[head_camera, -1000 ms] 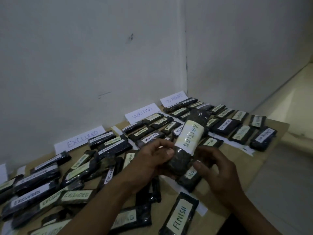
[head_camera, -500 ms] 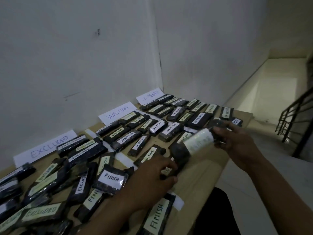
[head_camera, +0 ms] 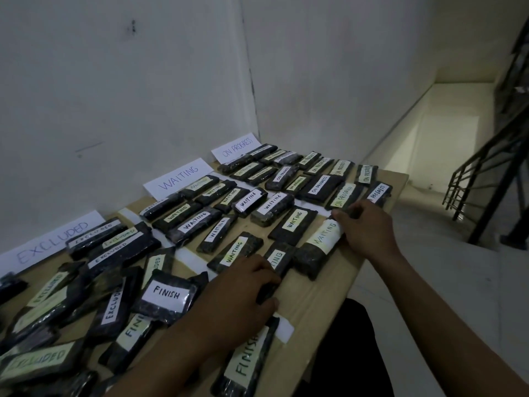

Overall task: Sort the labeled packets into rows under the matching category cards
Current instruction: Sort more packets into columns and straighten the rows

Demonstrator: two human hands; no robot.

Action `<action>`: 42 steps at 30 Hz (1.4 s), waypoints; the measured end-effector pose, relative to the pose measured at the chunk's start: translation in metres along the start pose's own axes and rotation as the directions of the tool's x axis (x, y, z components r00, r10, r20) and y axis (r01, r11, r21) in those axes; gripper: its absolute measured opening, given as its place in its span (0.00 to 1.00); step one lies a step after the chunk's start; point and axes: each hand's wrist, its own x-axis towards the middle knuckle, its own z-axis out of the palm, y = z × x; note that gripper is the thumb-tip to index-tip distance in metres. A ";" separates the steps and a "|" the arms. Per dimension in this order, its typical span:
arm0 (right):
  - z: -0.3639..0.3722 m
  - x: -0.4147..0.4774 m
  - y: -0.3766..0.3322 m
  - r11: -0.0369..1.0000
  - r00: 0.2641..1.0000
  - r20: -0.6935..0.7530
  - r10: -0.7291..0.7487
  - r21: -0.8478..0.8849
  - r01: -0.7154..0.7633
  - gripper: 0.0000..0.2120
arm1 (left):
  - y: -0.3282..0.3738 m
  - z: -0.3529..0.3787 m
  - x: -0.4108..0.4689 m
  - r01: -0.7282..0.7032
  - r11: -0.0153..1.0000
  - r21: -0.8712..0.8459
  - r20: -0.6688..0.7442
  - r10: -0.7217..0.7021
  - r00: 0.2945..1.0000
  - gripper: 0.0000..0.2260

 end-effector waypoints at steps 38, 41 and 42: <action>0.108 -0.134 -0.142 0.820 0.347 0.807 -0.477 0.267 0.507 0.33 | -0.084 -0.052 -0.183 0.502 0.859 -0.096 -0.349 -0.502 0.792 0.25; 0.113 -0.141 -0.143 0.847 0.314 0.809 -0.497 0.375 0.376 0.28 | -0.084 -0.055 -0.183 0.485 0.848 -0.215 -0.360 -0.530 0.768 0.27; 0.115 -0.144 -0.144 0.850 0.306 0.808 -0.504 0.400 0.343 0.28 | -0.084 -0.055 -0.183 0.473 0.849 -0.235 -0.363 -0.528 0.768 0.27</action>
